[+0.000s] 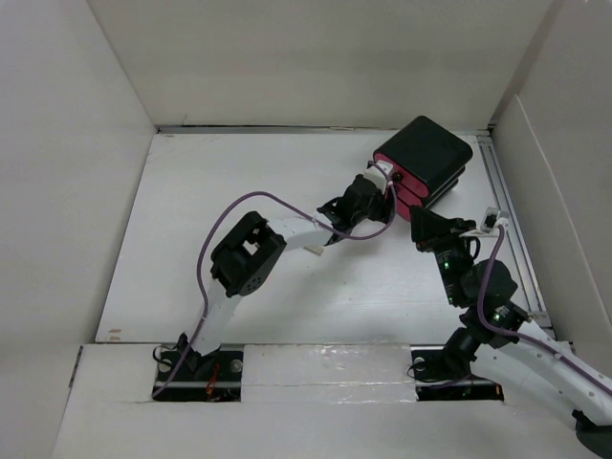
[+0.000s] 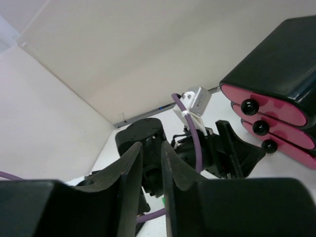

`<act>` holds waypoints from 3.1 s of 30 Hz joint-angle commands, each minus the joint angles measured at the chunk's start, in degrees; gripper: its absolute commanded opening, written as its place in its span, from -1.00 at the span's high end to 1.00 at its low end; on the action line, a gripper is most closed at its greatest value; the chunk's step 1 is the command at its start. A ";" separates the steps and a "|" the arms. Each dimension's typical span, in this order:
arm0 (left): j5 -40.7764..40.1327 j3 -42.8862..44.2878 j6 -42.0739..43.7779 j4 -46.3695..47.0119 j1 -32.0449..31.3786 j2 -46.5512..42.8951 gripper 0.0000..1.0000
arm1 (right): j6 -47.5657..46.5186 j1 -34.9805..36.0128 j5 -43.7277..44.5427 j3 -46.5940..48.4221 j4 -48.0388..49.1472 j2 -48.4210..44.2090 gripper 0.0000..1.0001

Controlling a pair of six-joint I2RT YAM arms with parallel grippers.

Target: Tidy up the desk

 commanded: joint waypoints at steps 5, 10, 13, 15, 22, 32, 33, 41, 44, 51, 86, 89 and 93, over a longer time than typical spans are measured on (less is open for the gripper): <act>0.79 11.86 2.58 -4.72 1.30 4.46 -0.24 | -0.46 -0.25 -0.39 1.07 2.11 -1.53 0.23; 1.59 17.48 3.63 -7.00 1.83 8.06 -0.24 | -0.55 -0.25 -0.57 1.07 1.93 -2.14 0.16; 1.94 20.66 4.07 -8.59 1.83 10.00 -0.24 | -0.28 -0.25 -0.39 0.90 1.93 -2.49 0.15; 1.94 22.32 4.08 -9.21 1.83 11.05 -0.23 | -0.46 -0.25 -0.48 0.90 2.02 -2.49 0.16; 2.11 22.77 3.81 -8.25 1.83 10.97 0.14 | -0.37 -0.25 -0.66 0.98 2.02 -2.06 0.15; 3.52 15.06 2.32 -5.08 1.83 6.32 0.78 | -0.37 -0.25 -1.01 1.07 2.20 -1.53 0.14; 3.52 13.64 2.06 -4.38 1.83 4.57 0.82 | -0.46 -0.25 -1.01 1.07 2.11 -1.35 0.14; 4.14 -2.79 -1.28 1.86 1.83 -7.57 0.99 | -0.11 -0.25 -1.54 1.16 2.37 -0.91 0.14; 4.05 -6.75 -1.81 2.48 1.83 -10.91 1.00 | -0.28 -0.25 -1.71 1.24 2.46 -0.82 0.14; 2.74 -14.31 -2.08 2.92 1.30 -15.31 1.00 | -0.11 -0.25 -2.06 1.33 2.02 -1.26 0.14; -15.98 -35.85 -6.03 -0.95 3.41 -31.83 -0.48 | -0.11 -0.25 -2.76 1.16 2.64 -0.12 0.72; -15.12 -35.77 -4.81 -3.93 5.16 -30.61 -0.55 | -0.28 -0.25 -2.77 1.51 2.72 1.02 0.92; -13.44 -35.42 -1.47 -2.27 6.23 -28.50 -0.55 | -0.20 -0.25 -3.99 2.30 2.29 2.16 0.66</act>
